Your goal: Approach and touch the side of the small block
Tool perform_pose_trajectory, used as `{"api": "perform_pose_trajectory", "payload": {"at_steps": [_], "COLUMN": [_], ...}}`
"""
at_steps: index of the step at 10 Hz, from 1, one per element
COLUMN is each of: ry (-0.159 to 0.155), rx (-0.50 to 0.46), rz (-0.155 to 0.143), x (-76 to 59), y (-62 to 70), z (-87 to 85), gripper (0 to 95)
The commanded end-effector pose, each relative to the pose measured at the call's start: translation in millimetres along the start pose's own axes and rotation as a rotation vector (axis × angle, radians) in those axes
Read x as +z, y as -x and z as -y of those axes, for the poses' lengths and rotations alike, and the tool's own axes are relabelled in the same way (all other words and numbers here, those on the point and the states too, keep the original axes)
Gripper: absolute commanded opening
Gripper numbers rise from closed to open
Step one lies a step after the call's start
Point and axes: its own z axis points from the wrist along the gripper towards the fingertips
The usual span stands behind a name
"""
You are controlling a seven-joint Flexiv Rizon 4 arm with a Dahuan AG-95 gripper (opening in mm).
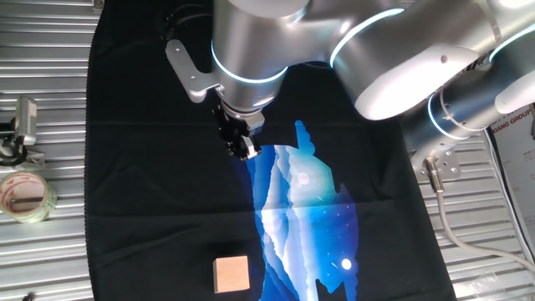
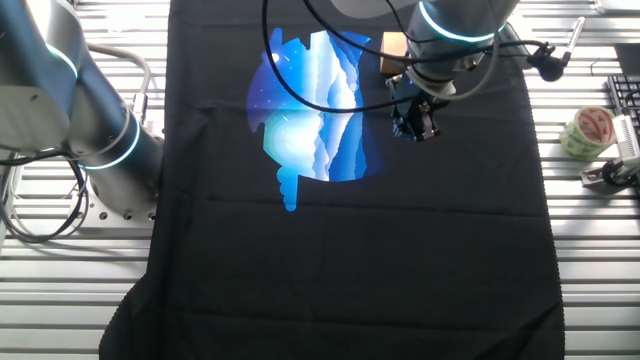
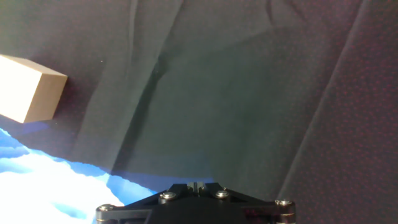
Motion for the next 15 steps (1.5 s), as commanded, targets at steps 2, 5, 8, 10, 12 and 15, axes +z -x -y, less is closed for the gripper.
{"api": "perform_pose_trajectory", "payload": {"at_steps": [2,5,8,10,12,15], "ry": [-0.017,-0.004,0.029,0.024,0.029,0.03], "rx": [0.012,0.112,0.246,0.254,0.261,0.276], "rz": [-0.011,-0.01,0.006,0.016,0.017,0.019], "x": [-0.9,-0.9,-0.9,-0.9,-0.9,-0.9], "y": [-0.7,-0.7,-0.7,-0.7,-0.7,-0.7], "z": [-0.4,-0.4,-0.4,-0.4,-0.4,-0.4], "gripper": [0.0,0.0,0.0,0.0,0.0,0.0]}}
